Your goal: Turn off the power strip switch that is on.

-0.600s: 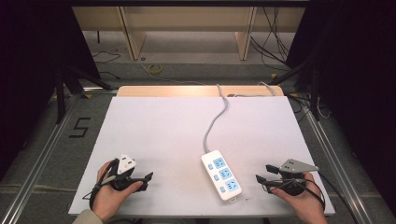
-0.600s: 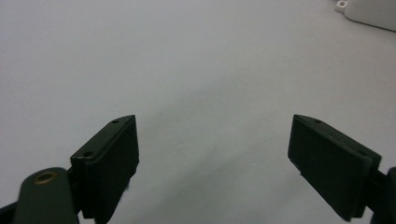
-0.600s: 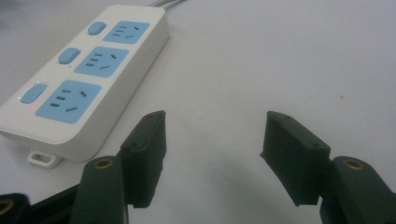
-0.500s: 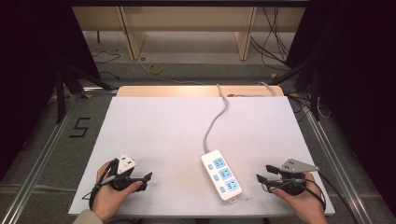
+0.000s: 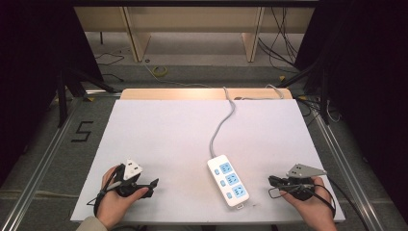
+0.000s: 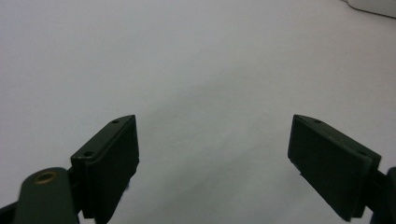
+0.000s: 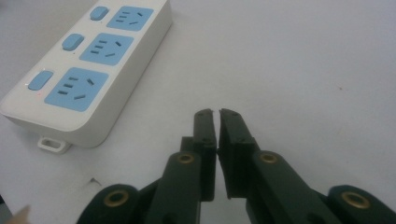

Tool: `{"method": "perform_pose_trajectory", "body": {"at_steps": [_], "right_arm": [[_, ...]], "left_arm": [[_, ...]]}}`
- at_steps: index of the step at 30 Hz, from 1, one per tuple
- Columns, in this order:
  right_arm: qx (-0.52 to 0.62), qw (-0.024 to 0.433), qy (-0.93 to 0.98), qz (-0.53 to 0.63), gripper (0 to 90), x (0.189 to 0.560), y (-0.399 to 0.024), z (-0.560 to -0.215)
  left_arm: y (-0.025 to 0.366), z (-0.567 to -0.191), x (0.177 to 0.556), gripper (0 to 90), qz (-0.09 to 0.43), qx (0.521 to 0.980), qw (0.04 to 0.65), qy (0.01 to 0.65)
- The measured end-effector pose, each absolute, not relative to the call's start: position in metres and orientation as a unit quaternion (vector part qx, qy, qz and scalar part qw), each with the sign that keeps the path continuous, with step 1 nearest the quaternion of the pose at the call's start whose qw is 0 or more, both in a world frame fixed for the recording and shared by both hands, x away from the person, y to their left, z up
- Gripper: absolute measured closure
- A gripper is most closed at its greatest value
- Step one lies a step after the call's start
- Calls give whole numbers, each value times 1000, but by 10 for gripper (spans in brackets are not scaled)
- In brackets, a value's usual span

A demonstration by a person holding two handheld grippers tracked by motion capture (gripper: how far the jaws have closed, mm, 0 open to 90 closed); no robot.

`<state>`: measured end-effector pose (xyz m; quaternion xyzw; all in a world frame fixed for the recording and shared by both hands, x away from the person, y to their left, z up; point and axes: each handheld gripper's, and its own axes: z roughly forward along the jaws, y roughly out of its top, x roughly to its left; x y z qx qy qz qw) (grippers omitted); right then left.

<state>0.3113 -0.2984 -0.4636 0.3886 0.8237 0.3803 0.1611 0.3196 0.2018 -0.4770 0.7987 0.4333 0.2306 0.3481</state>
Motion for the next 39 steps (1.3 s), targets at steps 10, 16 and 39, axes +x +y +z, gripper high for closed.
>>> {"method": "perform_pose_trajectory", "body": {"at_steps": [10, 16, 39], "right_arm": [[390, 154, 832, 364, 900, 311, -295, -460], [386, 150, 836, 359, 900, 311, -292, -458], [387, 140, 839, 354, 900, 313, -287, -451]], "left_arm": [[203, -476, 320, 161, 233, 799, 348, 432], [203, -476, 320, 161, 233, 799, 346, 433], [204, -476, 319, 161, 239, 797, 345, 434]]}}
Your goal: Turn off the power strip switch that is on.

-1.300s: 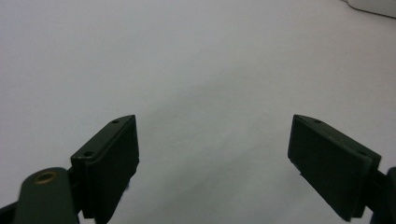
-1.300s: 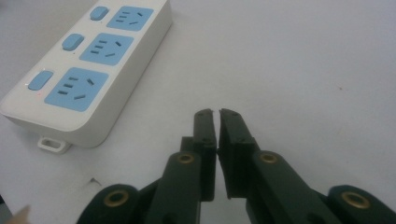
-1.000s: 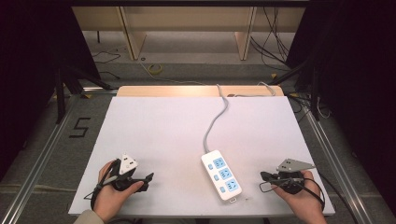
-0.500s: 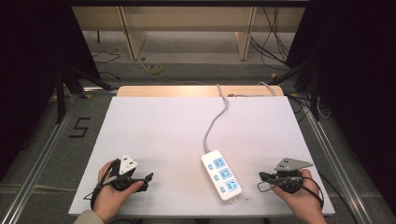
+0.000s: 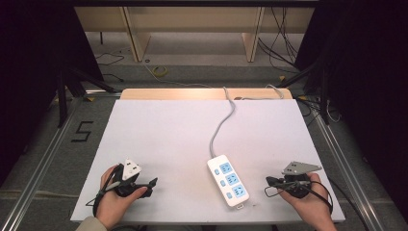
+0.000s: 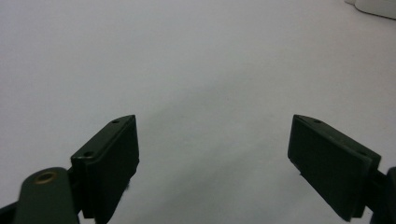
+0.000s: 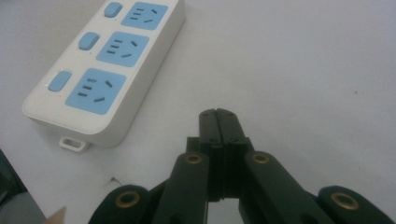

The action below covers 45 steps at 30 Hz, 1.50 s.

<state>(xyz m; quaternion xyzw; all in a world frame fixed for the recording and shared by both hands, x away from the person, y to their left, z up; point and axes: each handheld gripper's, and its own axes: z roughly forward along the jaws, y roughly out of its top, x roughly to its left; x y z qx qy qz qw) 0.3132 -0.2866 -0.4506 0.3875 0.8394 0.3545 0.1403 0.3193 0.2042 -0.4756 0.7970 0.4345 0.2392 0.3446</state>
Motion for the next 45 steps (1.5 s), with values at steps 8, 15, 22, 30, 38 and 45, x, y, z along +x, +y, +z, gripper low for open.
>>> {"method": "perform_pose_trajectory", "body": {"at_steps": [8, 15, 22, 30, 38, 45], "right_arm": [[386, 140, 841, 353, 900, 315, -285, -448], [383, 136, 843, 352, 900, 316, -281, -446], [380, 134, 845, 351, 900, 317, -278, -443], [375, 131, 849, 349, 900, 318, -273, -441], [373, 125, 852, 346, 900, 319, -270, -440], [369, 123, 855, 343, 900, 320, -266, -437]], "left_arm": [[205, -476, 319, 161, 241, 796, 345, 436], [205, -476, 319, 161, 241, 795, 344, 437], [205, -475, 319, 161, 243, 794, 345, 438], [205, -475, 319, 161, 244, 794, 344, 437], [206, -475, 319, 162, 244, 794, 343, 438], [206, -476, 319, 162, 244, 793, 344, 439]]}}
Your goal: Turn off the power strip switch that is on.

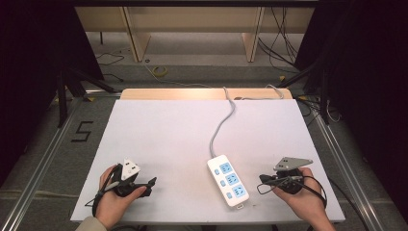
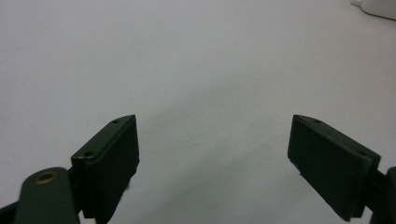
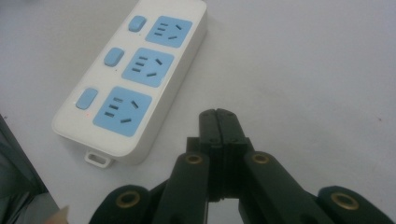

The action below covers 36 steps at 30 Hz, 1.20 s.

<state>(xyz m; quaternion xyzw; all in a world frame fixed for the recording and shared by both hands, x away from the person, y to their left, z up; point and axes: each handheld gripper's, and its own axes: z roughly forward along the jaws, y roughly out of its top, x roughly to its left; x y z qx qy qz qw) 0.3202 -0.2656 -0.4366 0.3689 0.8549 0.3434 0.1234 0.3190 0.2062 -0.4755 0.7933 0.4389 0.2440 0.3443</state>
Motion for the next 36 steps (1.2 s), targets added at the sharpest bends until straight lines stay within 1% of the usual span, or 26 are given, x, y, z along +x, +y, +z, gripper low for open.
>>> {"method": "perform_pose_trajectory", "body": {"at_steps": [10, 36], "right_arm": [[367, 114, 858, 340, 900, 322, -260, -434], [350, 109, 871, 327, 900, 325, -239, -429]], "left_arm": [[207, -475, 319, 162, 244, 793, 343, 440], [207, -475, 319, 162, 246, 792, 344, 440]]}}
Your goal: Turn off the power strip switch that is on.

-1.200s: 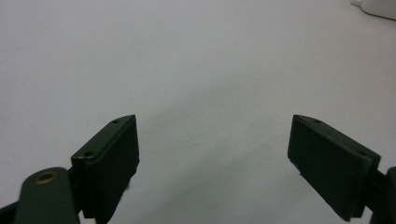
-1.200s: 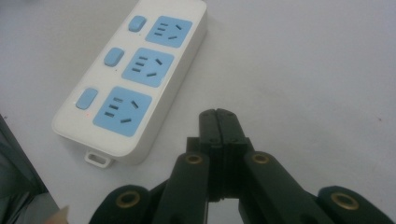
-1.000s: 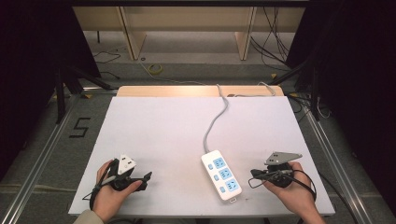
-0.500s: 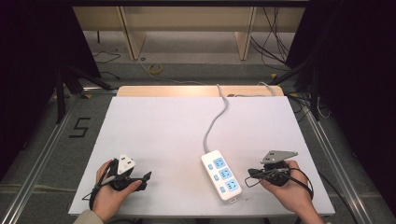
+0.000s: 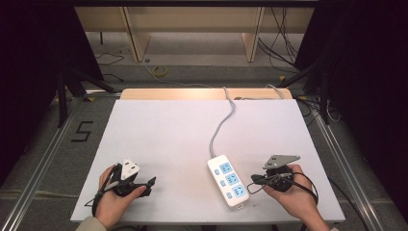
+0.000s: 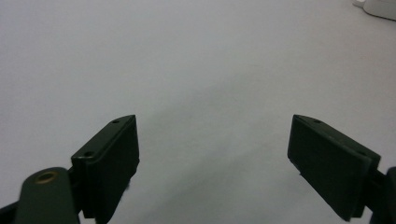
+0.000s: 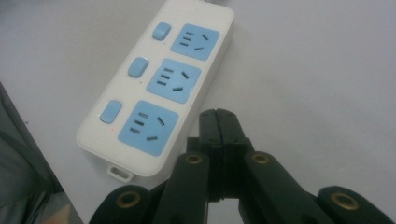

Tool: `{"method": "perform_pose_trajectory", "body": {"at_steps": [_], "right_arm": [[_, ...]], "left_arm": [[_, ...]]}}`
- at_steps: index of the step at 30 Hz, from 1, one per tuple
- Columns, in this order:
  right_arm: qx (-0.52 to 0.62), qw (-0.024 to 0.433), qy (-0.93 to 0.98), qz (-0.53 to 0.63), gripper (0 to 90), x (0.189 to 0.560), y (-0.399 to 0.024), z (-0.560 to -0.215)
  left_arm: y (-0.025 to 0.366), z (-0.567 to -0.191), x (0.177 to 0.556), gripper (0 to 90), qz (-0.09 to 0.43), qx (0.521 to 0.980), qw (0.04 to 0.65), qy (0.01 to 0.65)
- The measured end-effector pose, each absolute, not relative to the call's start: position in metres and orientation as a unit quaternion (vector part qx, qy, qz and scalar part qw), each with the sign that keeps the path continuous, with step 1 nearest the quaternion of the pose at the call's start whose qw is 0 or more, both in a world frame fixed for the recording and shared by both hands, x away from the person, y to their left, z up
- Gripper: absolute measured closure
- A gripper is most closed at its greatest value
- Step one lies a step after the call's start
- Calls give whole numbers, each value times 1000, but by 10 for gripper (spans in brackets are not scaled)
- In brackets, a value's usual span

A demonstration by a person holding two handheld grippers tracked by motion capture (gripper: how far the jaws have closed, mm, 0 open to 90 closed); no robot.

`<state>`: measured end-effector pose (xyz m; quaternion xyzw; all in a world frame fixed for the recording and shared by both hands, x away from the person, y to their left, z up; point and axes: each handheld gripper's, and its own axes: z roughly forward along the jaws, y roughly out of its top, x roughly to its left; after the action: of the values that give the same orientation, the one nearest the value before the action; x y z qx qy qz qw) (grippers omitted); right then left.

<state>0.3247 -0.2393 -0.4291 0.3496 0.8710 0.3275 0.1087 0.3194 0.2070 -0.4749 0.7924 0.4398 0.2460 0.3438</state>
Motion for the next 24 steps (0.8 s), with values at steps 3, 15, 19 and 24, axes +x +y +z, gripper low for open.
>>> {"method": "perform_pose_trajectory", "body": {"at_steps": [3, 15, 19, 24], "right_arm": [[347, 106, 873, 326, 900, 326, -237, -429], [336, 97, 881, 319, 900, 326, -223, -429], [335, 92, 883, 315, 900, 326, -219, -430], [333, 87, 887, 309, 900, 326, -215, -429]], "left_arm": [[207, -475, 319, 162, 247, 793, 343, 439], [206, -475, 319, 162, 246, 792, 343, 440], [206, -475, 319, 162, 246, 792, 344, 440], [206, -475, 319, 162, 246, 793, 344, 439]]}}
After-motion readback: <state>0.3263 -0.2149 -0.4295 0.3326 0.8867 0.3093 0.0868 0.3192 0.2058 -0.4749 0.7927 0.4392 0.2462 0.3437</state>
